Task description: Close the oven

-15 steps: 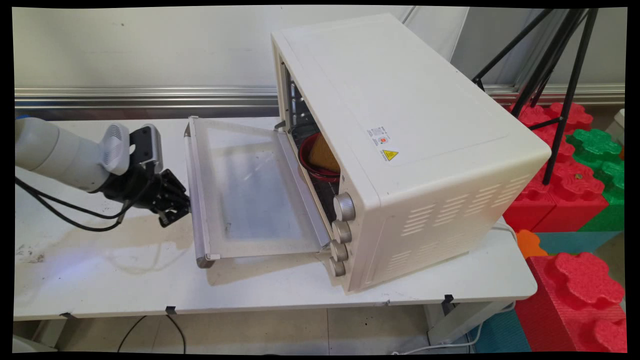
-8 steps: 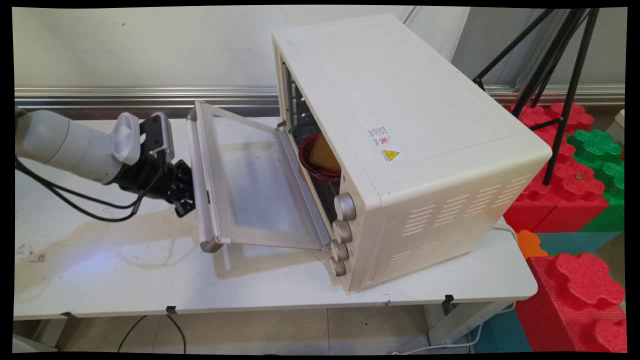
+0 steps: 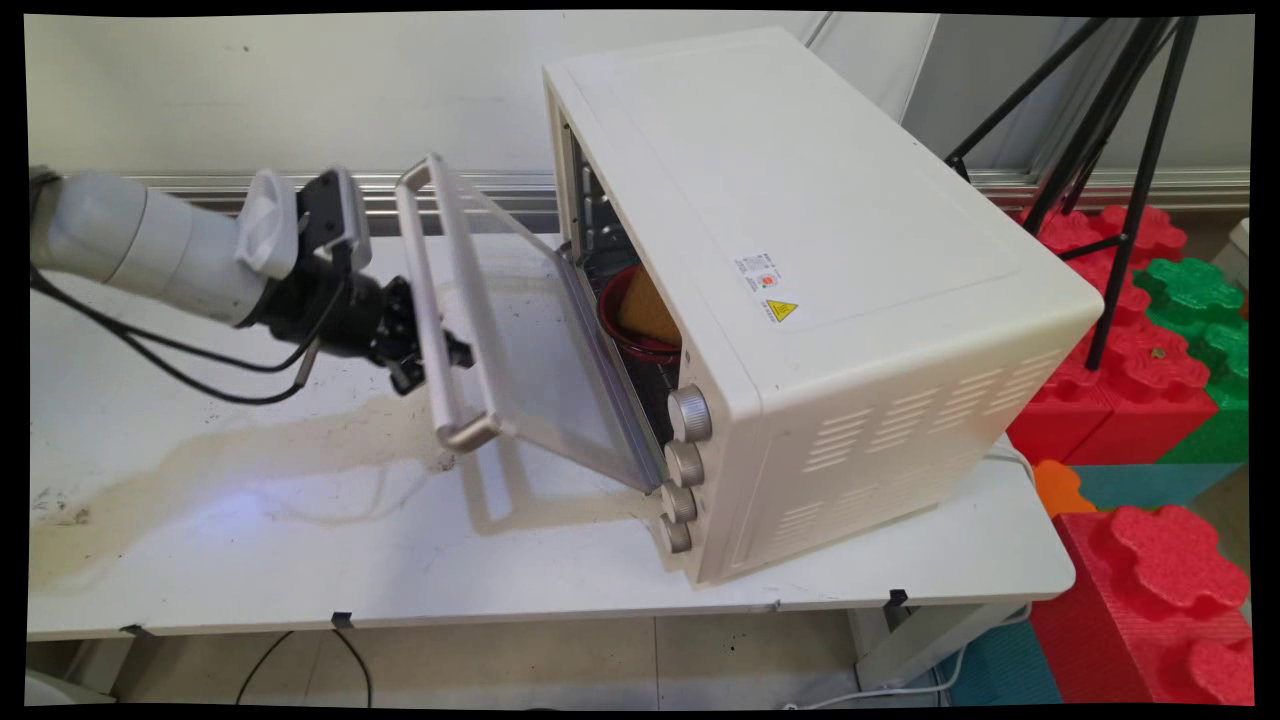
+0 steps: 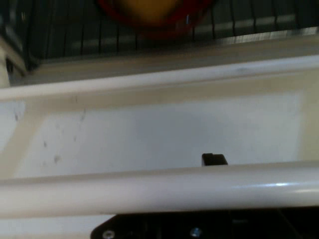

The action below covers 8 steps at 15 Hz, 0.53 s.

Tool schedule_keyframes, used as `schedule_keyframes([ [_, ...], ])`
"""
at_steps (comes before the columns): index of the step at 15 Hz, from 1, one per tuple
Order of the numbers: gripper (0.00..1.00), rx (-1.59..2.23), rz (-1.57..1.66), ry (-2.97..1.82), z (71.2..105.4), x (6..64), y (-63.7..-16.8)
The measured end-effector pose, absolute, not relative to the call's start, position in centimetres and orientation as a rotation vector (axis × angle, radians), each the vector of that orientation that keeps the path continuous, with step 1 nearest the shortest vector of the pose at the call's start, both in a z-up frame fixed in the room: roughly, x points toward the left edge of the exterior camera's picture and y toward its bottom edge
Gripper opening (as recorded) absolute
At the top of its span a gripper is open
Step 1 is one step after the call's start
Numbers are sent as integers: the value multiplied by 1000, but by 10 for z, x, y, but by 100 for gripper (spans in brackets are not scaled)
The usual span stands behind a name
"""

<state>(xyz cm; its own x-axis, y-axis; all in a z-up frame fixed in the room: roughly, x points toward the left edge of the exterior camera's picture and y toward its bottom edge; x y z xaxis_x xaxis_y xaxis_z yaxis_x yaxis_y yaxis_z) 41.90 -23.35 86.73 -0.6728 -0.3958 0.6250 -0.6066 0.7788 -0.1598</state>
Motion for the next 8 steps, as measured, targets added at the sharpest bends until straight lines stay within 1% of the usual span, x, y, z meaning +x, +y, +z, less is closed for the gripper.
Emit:
schedule_keyframes([
  [8,0,646,497,-2272,906,378,-256],
])
